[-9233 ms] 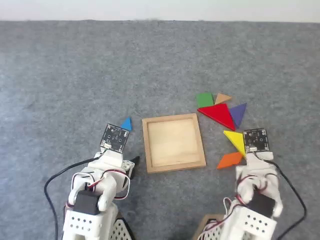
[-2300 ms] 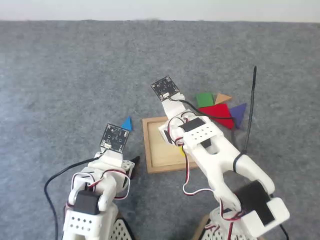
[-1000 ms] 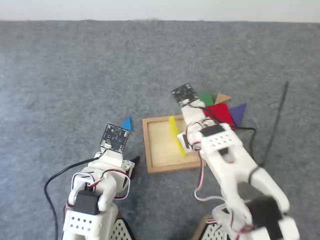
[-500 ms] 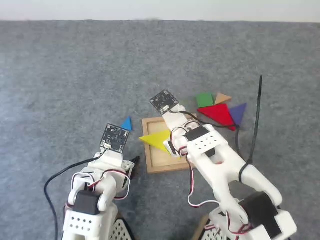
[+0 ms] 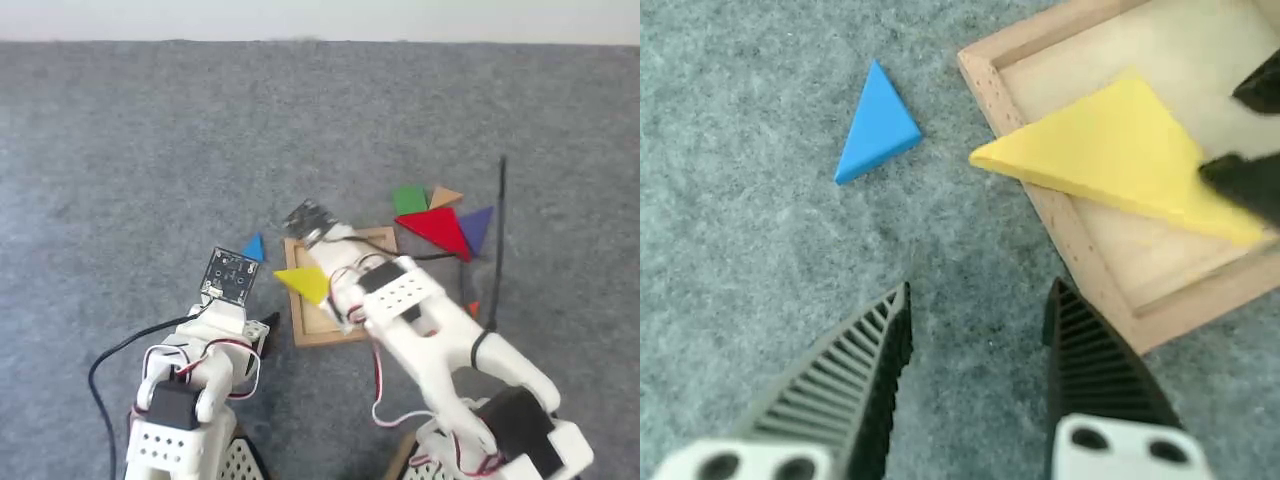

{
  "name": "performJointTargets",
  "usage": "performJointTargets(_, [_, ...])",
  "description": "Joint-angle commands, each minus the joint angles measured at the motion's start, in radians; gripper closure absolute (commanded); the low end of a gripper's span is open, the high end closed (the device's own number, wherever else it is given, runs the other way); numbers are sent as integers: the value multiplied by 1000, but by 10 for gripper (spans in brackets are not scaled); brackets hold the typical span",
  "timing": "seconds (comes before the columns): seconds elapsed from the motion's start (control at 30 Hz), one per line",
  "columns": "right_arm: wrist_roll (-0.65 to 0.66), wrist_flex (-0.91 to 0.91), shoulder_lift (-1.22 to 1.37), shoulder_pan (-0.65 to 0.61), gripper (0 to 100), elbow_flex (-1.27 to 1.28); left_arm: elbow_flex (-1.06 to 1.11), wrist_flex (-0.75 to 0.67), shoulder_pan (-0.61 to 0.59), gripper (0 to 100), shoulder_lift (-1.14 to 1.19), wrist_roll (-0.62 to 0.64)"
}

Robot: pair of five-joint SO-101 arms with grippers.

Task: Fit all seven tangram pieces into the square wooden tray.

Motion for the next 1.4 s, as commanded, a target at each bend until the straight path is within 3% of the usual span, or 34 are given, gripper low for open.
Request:
performJointTargets(0.0, [20,4,-25,-99,826,0,-7,5,-6,792,3,-3])
performJointTargets(0.23, [14,4,-48,-105,826,-2,-7,5,-6,792,3,-3])
performJointTargets(0.53, [-15,-87,-377,-67,826,133,-7,5,-6,792,3,-3])
performJointTargets(0.67, [-14,-93,-452,-120,826,167,-7,5,-6,792,3,-3])
performJointTargets(1.03, [40,-153,-182,-182,817,43,-7,5,-6,792,3,-2])
performJointTargets(1.2, [41,-156,-31,-182,731,-44,-7,5,-6,792,3,-2])
performJointTargets(1.37, [41,-162,74,-179,725,-94,-7,5,-31,793,3,2])
